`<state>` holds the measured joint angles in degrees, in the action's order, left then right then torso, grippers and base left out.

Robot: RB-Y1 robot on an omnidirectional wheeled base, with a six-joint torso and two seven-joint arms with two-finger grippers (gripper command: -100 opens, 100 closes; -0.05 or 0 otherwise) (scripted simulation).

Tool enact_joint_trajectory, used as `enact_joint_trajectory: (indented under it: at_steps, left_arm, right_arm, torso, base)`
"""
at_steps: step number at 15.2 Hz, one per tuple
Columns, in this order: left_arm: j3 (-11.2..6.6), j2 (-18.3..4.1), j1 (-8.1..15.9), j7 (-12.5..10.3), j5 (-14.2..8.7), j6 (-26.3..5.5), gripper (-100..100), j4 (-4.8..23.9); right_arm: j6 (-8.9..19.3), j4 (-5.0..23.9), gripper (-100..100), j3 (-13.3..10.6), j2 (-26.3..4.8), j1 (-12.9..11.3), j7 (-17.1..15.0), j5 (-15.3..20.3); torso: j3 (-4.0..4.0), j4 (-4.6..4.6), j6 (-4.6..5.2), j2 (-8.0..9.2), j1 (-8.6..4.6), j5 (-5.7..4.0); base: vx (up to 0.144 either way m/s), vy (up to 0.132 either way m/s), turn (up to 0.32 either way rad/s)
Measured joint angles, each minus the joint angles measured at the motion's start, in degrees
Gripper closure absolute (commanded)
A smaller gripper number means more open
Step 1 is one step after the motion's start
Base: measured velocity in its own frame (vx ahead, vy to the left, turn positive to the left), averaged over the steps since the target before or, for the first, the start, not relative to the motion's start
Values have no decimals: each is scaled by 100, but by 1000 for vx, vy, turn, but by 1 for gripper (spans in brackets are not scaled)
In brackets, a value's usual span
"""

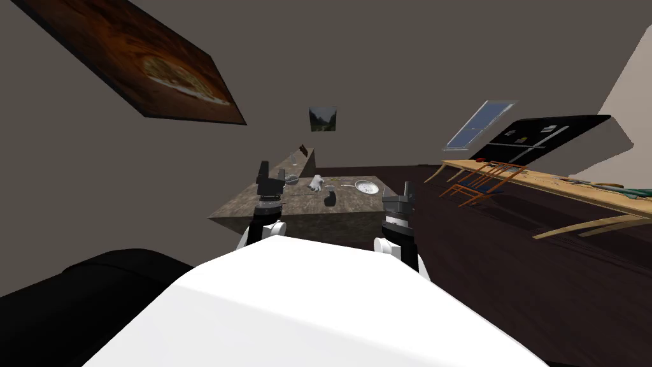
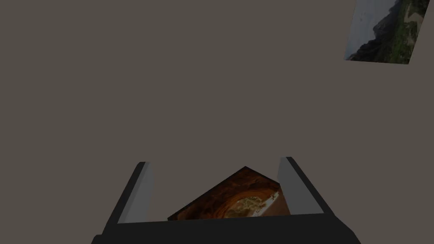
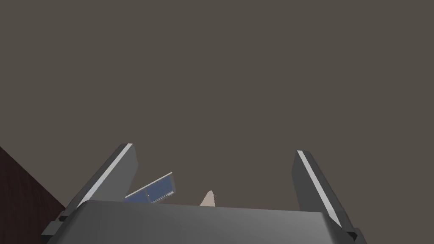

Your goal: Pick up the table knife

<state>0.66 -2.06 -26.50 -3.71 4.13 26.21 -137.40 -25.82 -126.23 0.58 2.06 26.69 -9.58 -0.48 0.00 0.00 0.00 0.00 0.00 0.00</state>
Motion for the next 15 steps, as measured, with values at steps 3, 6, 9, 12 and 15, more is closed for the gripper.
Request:
enact_joint_trajectory:
  at_steps: [3,6,9,12,15]
  left_arm:
    - [-36,-271,92,10,-76,-177,-100,232]
    - [-41,-519,180,51,-153,-365,-100,564]
    - [-101,-706,322,57,-230,-611,-100,757]
    - [-179,-985,482,55,-351,-956,-100,1008]
    - [-258,-1217,623,43,-461,-1214,-100,1289]
  right_arm:
    - [0,0,0,0,0,0,0,0]
    - [0,0,0,0,0,-1,0,0]
    - [0,0,0,0,0,-1,0,0]
    - [0,0,0,0,0,-1,0,0]
    - [0,0,0,0,0,-1,0,0]
  torso:
    - [3,1,1,5,-1,0]
    - [5,2,1,9,-4,-1]
    - [4,1,2,7,-2,0]
    - [4,1,2,8,-2,0]
    - [3,1,3,6,-3,0]
  base:
    - [-22,-9,-70]
    - [-23,-13,-56]
    - [-20,-12,-66]
    - [-24,-12,-82]
    - [-18,-14,-66]
